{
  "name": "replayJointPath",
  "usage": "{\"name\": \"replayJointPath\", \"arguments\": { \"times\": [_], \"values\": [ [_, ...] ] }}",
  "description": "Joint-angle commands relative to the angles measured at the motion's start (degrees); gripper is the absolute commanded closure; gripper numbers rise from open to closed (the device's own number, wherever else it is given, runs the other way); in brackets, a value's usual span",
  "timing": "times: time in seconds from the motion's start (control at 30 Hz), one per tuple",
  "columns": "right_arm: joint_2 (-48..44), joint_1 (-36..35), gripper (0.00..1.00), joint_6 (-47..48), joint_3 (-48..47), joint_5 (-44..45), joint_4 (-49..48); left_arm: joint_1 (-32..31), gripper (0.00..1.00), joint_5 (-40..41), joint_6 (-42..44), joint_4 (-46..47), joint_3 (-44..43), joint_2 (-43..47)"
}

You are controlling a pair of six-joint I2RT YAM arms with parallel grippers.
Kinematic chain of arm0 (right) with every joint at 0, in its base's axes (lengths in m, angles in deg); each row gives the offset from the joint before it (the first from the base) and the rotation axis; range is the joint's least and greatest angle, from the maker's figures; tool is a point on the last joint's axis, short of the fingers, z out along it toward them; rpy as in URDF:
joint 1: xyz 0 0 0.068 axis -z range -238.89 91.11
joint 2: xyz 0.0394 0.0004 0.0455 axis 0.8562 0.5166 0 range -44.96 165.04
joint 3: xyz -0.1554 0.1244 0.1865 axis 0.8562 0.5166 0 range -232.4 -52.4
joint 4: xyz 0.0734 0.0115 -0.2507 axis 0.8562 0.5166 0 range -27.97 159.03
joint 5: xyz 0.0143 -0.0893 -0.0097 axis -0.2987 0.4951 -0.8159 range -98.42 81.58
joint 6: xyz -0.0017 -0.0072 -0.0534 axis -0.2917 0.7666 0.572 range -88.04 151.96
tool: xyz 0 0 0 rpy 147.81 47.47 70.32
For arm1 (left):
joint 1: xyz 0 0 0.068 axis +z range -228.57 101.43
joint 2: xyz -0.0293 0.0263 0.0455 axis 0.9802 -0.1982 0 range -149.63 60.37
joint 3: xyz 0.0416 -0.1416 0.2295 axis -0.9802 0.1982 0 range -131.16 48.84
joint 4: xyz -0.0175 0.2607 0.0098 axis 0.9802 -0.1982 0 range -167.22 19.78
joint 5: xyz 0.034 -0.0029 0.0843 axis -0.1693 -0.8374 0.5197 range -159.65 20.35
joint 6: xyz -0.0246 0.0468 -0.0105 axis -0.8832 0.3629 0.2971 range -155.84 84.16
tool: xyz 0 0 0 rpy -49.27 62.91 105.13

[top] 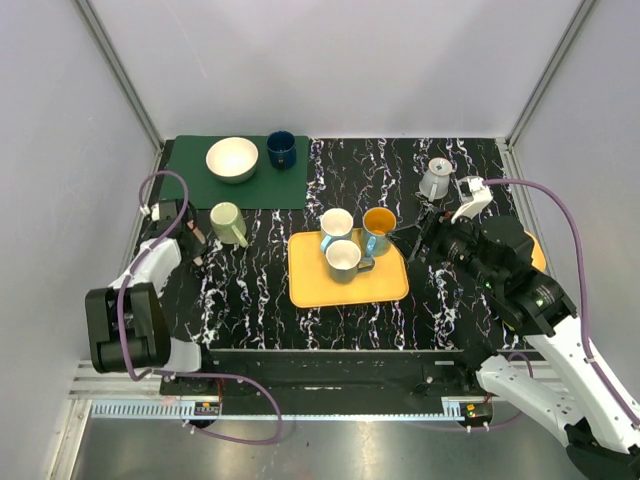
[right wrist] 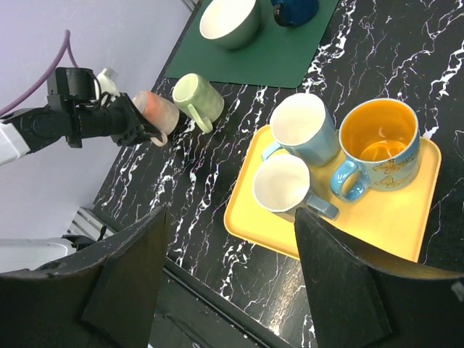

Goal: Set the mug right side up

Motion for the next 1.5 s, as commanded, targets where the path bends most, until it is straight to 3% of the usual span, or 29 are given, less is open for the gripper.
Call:
{"name": "replayJointPath", "arguments": {
  "times": [0.0,0.3,0.37,0.47,0.7,0.83,0.9,0.97,1.13,1.3,1.47],
  "values": [
    [0.9,-0.1,0.25,0.3,-0.2,2.2,-0.1,0.3,1.0,-0.9,-0.1,9.4,-0.5,-2.9],
    [3.4,-0.1,0.25,-0.6,0.4,2.1,-0.6,0.4,0.99,-1.5,0.1,9.1,-4.4,-9.7],
    [3.7,0.0,0.25,-0.6,0.3,2.3,-0.4,0.4,0.79,-1.5,-0.3,7.1,-5.7,-11.2],
    [4.4,-0.1,0.25,-0.3,0.3,2.9,-0.3,0.4,0.57,-1.5,-0.5,5.4,-5.2,-10.2],
    [6.9,0.0,0.25,0.0,0.5,5.0,0.0,0.4,0.38,0.7,-2.1,-0.7,-3.9,-3.0],
    [12.2,-0.1,0.27,-0.6,2.0,5.9,-0.4,-0.6,0.25,-0.7,-8.0,-3.3,0.5,13.3],
    [16.1,-0.1,0.27,-0.6,2.4,4.8,-1.3,-4.6,0.17,-0.3,-9.3,-3.8,2.0,18.6],
    [20.4,-0.6,0.28,-0.1,1.8,4.0,-1.7,-7.5,0.16,-0.5,-10.5,-4.9,1.2,22.8],
    [27.7,-2.3,0.31,4.0,-2.0,6.9,1.3,-23.9,0.17,2.0,-12.6,-5.3,-0.1,28.0],
    [32.0,-2.4,0.3,3.9,-2.6,11.8,1.8,-35.0,0.18,3.1,-13.7,-3.8,0.3,27.4],
    [38.5,-2.4,0.3,-1.7,-4.7,14.4,1.8,-40.9,0.19,4.2,-15.4,1.3,4.8,25.6]
  ]
}}
